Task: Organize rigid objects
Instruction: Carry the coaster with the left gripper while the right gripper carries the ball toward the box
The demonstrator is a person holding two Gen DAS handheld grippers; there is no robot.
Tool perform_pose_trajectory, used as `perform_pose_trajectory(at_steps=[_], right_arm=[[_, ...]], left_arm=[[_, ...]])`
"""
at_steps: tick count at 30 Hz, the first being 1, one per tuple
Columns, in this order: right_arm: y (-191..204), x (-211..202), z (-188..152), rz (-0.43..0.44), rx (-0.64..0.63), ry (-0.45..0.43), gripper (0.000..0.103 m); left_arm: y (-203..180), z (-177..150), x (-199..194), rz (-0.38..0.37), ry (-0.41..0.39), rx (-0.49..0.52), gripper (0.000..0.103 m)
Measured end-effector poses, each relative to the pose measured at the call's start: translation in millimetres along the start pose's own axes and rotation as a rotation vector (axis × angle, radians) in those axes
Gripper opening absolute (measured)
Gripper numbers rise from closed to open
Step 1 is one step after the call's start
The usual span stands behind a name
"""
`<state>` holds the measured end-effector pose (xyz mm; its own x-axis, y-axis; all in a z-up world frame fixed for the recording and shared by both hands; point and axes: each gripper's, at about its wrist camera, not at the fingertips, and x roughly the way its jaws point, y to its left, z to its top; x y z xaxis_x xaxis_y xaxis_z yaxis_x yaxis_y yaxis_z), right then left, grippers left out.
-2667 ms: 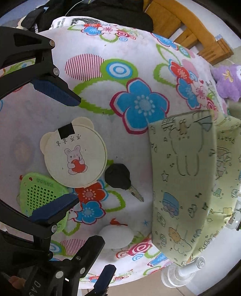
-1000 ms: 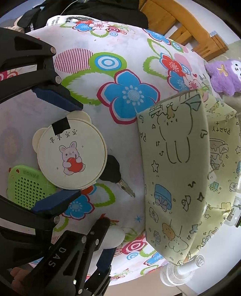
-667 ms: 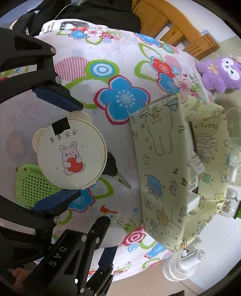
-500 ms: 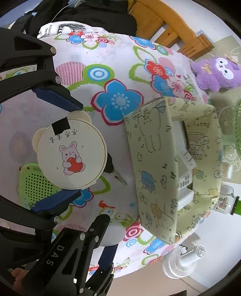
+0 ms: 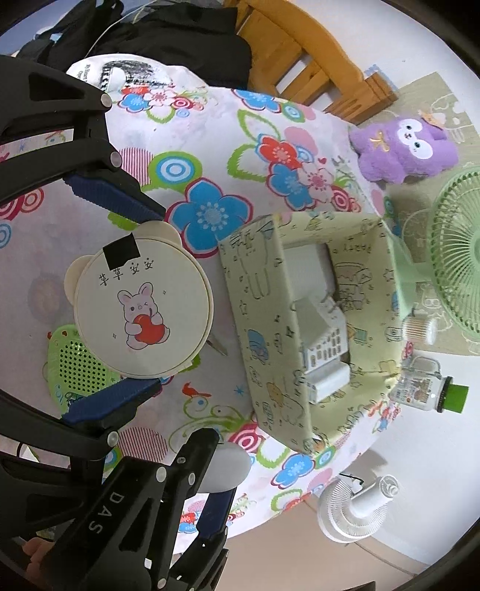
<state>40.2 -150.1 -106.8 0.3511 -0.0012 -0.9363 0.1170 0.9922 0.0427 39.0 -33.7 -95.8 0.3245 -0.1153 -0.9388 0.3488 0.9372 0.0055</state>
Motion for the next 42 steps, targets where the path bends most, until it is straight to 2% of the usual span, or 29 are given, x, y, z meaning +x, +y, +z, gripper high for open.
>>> perform_pose_trajectory(at_steps=[25, 33, 42], right_arm=[[18, -69, 9, -0.033, 0.044, -0.113, 0.055], [22, -79, 15, -0.038, 0.059, -0.132, 0.055], [18, -71, 34, 0.017, 0.02, -0.127, 0.055]], left_arm=[[8, 16, -55, -0.018, -0.096, 0.079, 0.084], [9, 24, -60, -0.021, -0.113, 0.094, 0.084], [7, 39, -52, 0.005, -0.098, 0.052, 0.084]])
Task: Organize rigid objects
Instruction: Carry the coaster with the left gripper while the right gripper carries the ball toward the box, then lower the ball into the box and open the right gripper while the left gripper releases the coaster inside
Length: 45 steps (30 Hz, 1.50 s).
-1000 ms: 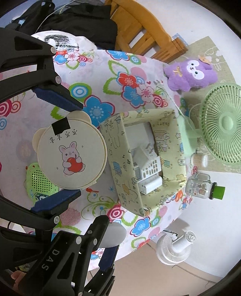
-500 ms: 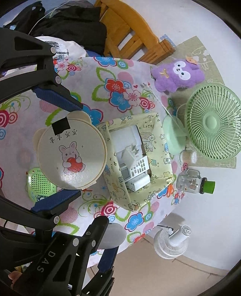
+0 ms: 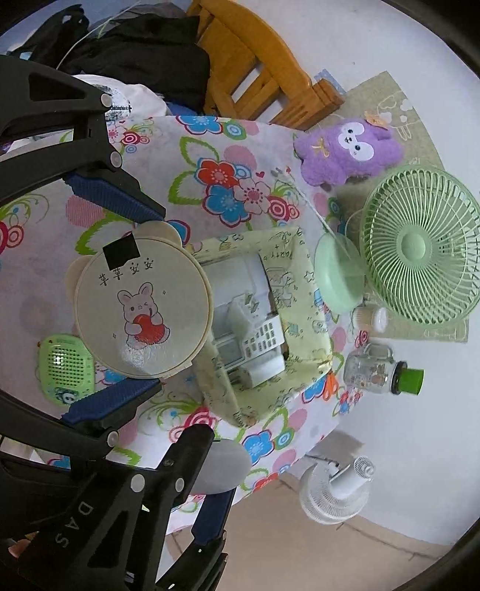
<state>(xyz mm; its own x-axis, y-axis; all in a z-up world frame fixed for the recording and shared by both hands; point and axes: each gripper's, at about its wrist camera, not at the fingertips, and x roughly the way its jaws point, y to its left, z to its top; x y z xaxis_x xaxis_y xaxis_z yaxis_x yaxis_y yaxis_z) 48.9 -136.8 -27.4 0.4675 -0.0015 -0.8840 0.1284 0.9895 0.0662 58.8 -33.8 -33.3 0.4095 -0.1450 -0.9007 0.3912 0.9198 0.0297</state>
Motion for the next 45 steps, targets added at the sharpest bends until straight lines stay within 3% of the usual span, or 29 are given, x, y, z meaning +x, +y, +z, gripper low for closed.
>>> perform_pose_trajectory(at_steps=[16, 40, 42, 45], right_arm=[[7, 37, 52, 0.09, -0.106, 0.032, 0.055], [18, 103, 75, 0.193, -0.096, 0.181, 0.056], [19, 104, 75, 0.196, -0.1, 0.183, 0.057], [17, 107, 76, 0.182, -0.096, 0.181, 0.067]], left_arm=[[7, 35, 26, 0.045, 0.018, -0.071, 0.084], [18, 51, 69, 0.07, 0.1, -0.072, 0.085], [19, 51, 70, 0.071, 0.102, -0.071, 0.085], [22, 52, 70, 0.07, 0.102, -0.077, 0.085]])
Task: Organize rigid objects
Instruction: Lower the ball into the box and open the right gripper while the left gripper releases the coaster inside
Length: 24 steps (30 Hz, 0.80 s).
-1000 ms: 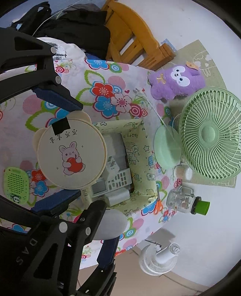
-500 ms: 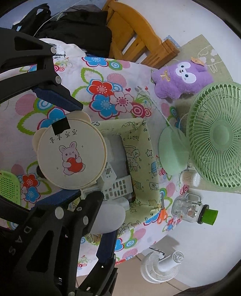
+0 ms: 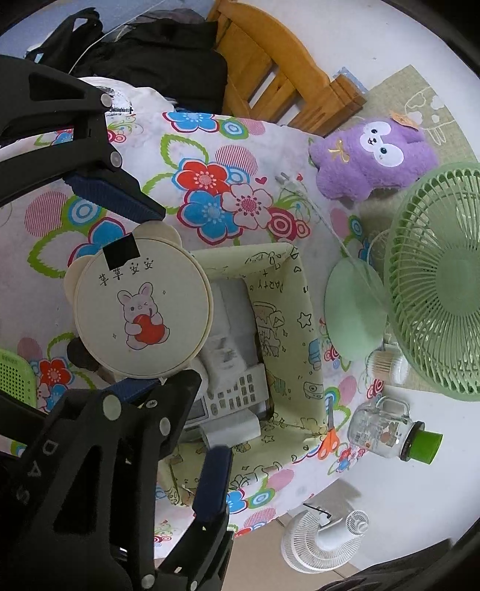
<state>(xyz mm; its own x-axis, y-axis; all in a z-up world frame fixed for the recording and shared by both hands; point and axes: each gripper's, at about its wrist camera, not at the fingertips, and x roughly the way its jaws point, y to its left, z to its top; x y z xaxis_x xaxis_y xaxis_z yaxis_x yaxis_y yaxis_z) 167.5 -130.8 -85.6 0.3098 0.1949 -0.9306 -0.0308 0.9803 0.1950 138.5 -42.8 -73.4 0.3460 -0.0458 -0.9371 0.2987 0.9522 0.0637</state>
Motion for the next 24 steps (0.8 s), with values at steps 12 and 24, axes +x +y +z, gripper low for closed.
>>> perform_pose_trajectory(at_steps=[12, 24], right_arm=[[-21, -15, -2, -0.064, 0.024, -0.057, 0.077], [-58, -25, -5, -0.142, 0.118, -0.086, 0.079]], left_arm=[[-7, 13, 8, -0.042, -0.002, 0.011, 0.085], [-24, 30, 25, -0.082, 0.008, 0.052, 0.085]])
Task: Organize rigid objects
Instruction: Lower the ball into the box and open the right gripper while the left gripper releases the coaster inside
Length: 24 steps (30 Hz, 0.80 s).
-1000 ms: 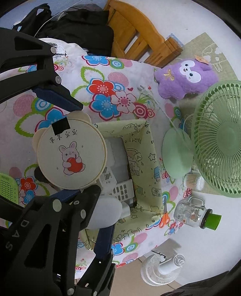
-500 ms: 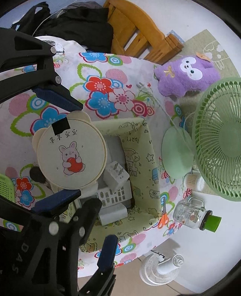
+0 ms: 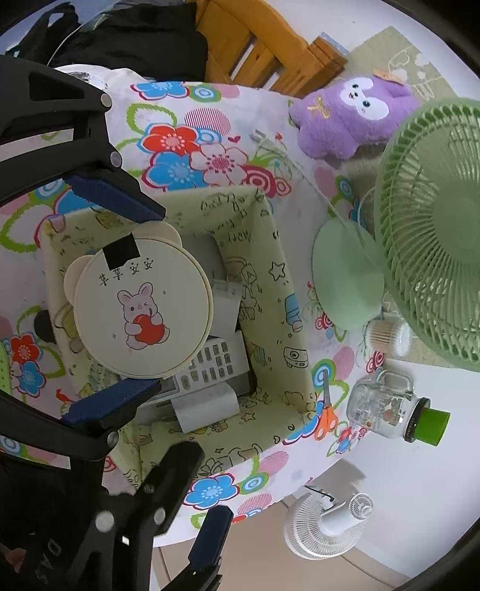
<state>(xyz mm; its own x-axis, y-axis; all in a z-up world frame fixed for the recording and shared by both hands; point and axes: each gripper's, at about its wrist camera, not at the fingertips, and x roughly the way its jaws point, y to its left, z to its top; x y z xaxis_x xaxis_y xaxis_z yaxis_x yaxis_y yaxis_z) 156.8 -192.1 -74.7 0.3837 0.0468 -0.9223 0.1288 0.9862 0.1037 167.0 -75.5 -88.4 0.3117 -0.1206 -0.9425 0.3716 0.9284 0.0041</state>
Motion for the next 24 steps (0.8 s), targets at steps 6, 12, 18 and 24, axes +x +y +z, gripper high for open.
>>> perform_pose_trajectory(at_steps=[6, 12, 18, 24], right_arm=[[-12, 7, 1, -0.028, 0.026, 0.012, 0.079], [-17, 16, 2, -0.042, 0.031, 0.029, 0.079], [-20, 26, 3, -0.056, 0.026, 0.046, 0.079], [-24, 34, 5, -0.06, 0.028, 0.059, 0.079]], left_arm=[[-4, 5, 15, -0.012, 0.022, 0.003, 0.085], [-5, 8, 25, -0.009, 0.038, 0.001, 0.085], [-6, 10, 34, 0.005, 0.039, -0.001, 0.085], [-4, 11, 44, 0.012, 0.05, -0.008, 0.085]])
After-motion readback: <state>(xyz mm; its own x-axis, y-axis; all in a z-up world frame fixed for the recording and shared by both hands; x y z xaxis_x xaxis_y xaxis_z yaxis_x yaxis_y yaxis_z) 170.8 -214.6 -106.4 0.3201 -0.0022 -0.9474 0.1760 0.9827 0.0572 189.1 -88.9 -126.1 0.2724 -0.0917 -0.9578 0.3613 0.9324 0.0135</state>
